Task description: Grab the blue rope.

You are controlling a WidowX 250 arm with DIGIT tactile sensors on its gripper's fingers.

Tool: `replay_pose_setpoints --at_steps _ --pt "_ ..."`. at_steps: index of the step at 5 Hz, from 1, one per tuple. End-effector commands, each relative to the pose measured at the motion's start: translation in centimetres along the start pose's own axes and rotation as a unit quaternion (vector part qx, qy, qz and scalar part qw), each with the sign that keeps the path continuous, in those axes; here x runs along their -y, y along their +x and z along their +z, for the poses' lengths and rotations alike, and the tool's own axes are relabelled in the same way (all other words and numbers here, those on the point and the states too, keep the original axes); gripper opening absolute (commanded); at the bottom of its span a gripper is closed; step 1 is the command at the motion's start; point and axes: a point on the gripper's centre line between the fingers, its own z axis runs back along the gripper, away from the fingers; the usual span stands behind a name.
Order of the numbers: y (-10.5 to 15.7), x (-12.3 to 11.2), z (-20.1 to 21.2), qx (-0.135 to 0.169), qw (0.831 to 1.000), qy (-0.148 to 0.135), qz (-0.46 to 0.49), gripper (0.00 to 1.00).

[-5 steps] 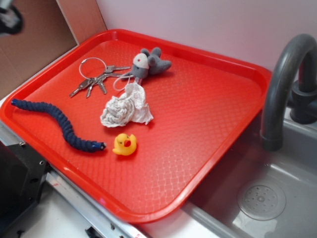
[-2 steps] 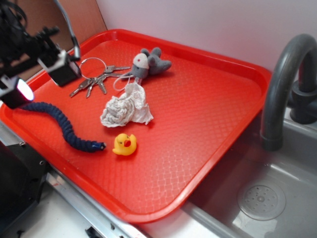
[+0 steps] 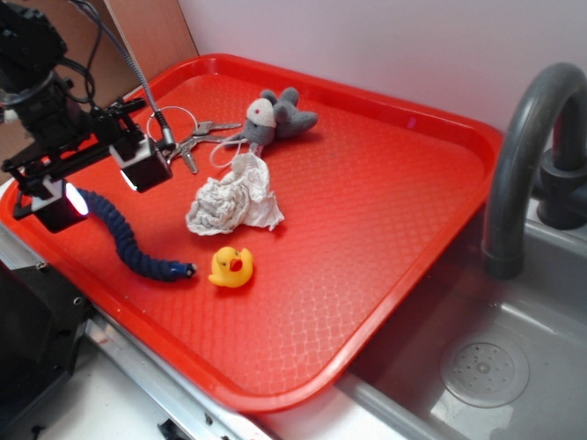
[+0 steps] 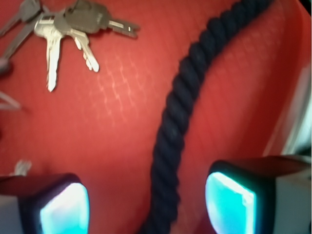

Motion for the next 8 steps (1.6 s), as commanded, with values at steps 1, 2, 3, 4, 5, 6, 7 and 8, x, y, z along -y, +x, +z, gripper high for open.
replay_pose_setpoints --at_steps 1,2,3,4,5,6,7,8 --pt "2.5 0.4 -4.4 0.043 0.998 0.034 0.014 1.0" --pt "2.6 -0.1 -5.4 0.049 0.998 0.046 0.009 1.0" --pt "2.3 -0.2 -5.5 0.056 0.997 0.045 0.003 0.0" --pt "2.5 0.0 -5.5 0.058 0.997 0.045 0.001 0.0" --pt "2.9 0.6 -5.0 0.066 0.997 0.033 -0.018 0.0" --pt "2.7 1.6 -2.9 0.071 0.993 0.02 -0.089 0.0" --pt "1.7 3.6 1.0 0.077 0.974 0.014 -0.21 0.0" --pt "1.3 5.1 5.3 0.034 0.944 0.009 -0.327 0.0"
